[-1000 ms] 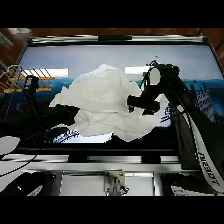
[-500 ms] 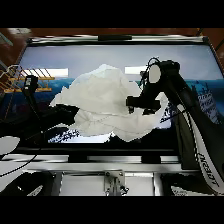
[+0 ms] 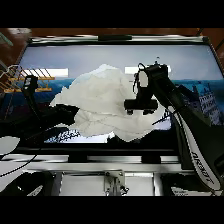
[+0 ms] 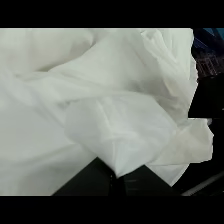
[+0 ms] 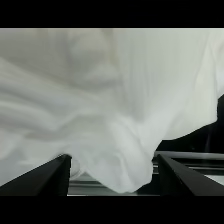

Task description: Fold the shirts.

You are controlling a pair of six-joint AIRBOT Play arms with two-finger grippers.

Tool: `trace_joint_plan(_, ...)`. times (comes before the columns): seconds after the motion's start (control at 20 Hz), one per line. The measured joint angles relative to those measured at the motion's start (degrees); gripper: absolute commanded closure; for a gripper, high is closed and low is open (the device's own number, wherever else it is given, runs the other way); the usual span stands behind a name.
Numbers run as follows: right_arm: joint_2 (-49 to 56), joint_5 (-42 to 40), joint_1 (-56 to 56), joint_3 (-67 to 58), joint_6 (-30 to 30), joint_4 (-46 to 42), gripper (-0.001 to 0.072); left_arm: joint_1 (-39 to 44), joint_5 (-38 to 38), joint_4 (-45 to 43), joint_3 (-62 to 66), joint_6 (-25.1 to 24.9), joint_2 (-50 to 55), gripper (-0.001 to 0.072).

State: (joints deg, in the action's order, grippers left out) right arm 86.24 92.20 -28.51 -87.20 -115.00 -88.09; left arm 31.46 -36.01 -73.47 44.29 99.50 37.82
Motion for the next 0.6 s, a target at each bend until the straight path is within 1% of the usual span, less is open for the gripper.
trace_joint_plan(0.05,0.3,-0.6,0.0,0.0,-0.3,-0.3,0.0071,0.0,0.0,0.0,0.0,0.0,-0.1,0.0666)
trace_joint_plan(0.1,0.5,-1.3,-0.1,0.0,-0.7,-0.3,0.0196,0.0,0.0,0.0,0.0,0.0,-0.1,0.0667)
trace_joint_plan(0.15,0.8,-1.7,-0.1,0.0,-0.9,-0.4,0.0419,0.0,0.0,0.0,0.0,0.0,-0.1,0.0667)
trace_joint_plan(0.2,0.9,-1.8,-0.1,0.0,-1.2,-0.4,0.0482,0.0,0.0,0.0,0.0,0.0,-0.1,0.0667)
trace_joint_plan(0.25,1.0,-1.7,-0.2,0.0,-1.4,-0.5,0.0505,0.0,0.0,0.0,0.0,0.0,-0.1,0.0666)
trace_joint_plan(0.3,1.1,-1.4,-0.2,0.0,-1.3,-0.7,0.0598,0.0,0.0,0.0,0.0,0.0,-0.1,0.0666)
trace_joint_plan(0.35,1.1,-0.5,-0.2,0.0,-1.1,-0.7,0.0652,0.0,0.0,0.0,0.0,0.1,-0.1,0.0666)
trace_joint_plan(0.6,0.8,8.3,1.8,-1.5,6.2,-0.5,0.0654,0.0,1.0,0.4,0.0,1.7,-0.1,0.0665)
